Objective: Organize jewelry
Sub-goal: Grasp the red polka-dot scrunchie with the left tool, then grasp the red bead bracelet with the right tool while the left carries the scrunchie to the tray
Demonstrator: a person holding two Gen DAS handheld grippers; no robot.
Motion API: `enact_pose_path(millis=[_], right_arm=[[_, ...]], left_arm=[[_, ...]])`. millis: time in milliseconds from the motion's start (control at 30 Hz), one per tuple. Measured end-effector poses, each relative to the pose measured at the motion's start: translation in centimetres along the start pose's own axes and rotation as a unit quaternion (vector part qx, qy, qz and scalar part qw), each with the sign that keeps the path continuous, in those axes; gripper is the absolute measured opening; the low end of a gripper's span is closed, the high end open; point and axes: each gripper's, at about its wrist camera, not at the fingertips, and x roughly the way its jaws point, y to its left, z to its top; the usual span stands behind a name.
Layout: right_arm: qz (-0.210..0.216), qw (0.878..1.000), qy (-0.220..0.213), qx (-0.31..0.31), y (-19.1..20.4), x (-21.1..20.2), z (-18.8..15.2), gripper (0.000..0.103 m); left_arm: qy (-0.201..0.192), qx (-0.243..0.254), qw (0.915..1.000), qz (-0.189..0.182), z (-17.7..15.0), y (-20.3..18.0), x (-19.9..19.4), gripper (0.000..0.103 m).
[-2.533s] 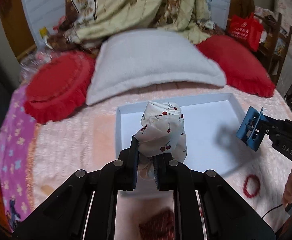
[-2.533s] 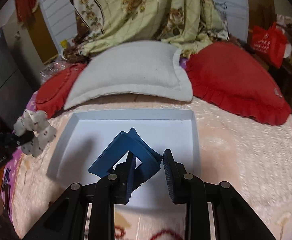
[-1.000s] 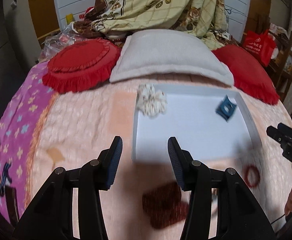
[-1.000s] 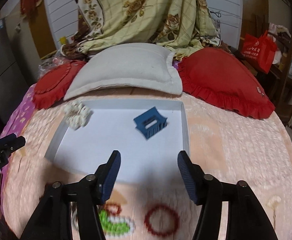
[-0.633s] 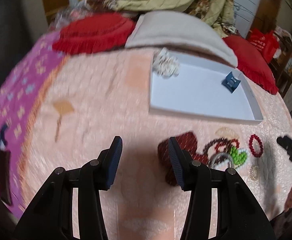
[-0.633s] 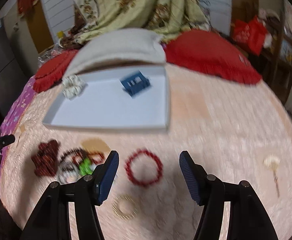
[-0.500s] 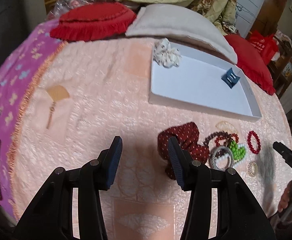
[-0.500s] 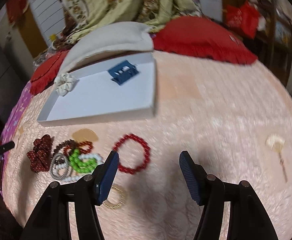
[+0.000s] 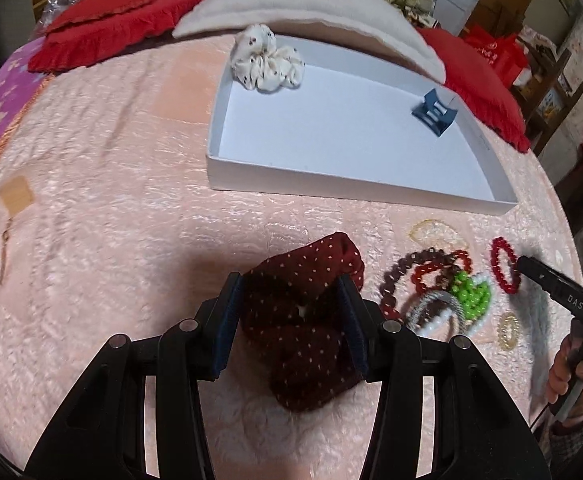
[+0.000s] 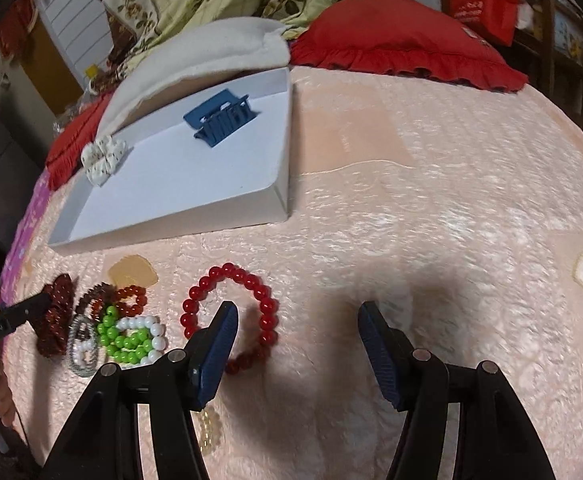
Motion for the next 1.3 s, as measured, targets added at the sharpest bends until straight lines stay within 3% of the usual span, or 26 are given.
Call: enact_pose_path(millis=[233, 300, 333, 367, 400, 500, 600, 867, 1300], right_arm=[[-0.062, 0.995, -0.011, -0.078, 3.1, 1.4, -0.1, 0.060], [-0.061, 0.994, -0.019, -0.086, 3.7, 1.4, -0.3, 0.049], [-0.060, 0.994, -0.020, -0.089, 4.0, 1.3, -0.3, 0.040], [-0.059, 0.994, -0.020, -0.091, 4.2, 1.3, -0.3, 0.030], [-0.056, 0.994, -0.019, -0.094, 4.5, 1.3, -0.3, 0.026], [-0.050, 0.994, -0.014, -0.095, 4.8, 1.2, -0.2, 0.009], [-0.024, 0.997, -0.015, -0.072, 4.5, 0.3, -0.2, 0.009], [-0.001, 0.997, -0.051, -0.054, 4.6, -4.4, -0.1, 0.009], [-0.002, 0.992, -0.100, -0.080, 6.8, -10.2, 2.8, 0.009]], left_arm=[[-0.004, 0.018, 0.9997, 0.012, 0.1, -0.5, 1.1, 0.047], [-0.007, 0.024, 0.9995, 0.021, -0.1, -0.7, 1.2, 0.046], [-0.007, 0.026, 0.9994, 0.024, -0.1, -0.9, 1.2, 0.040], [-0.005, 0.027, 0.9994, 0.023, -0.1, -1.0, 1.2, 0.020], [0.002, 0.025, 0.9995, 0.017, -0.1, -1.1, 1.1, 0.012], [-0.005, 0.034, 0.9991, 0.025, -0.3, -1.9, 0.0, 0.009], [-0.022, 0.049, 0.9981, 0.030, -0.8, -2.9, -1.9, 0.009], [-0.073, 0.059, 0.9955, 0.013, -1.5, -4.2, -8.1, 0.009], [-0.097, 0.040, 0.9945, 0.012, -0.2, -2.9, -12.1, 0.009]])
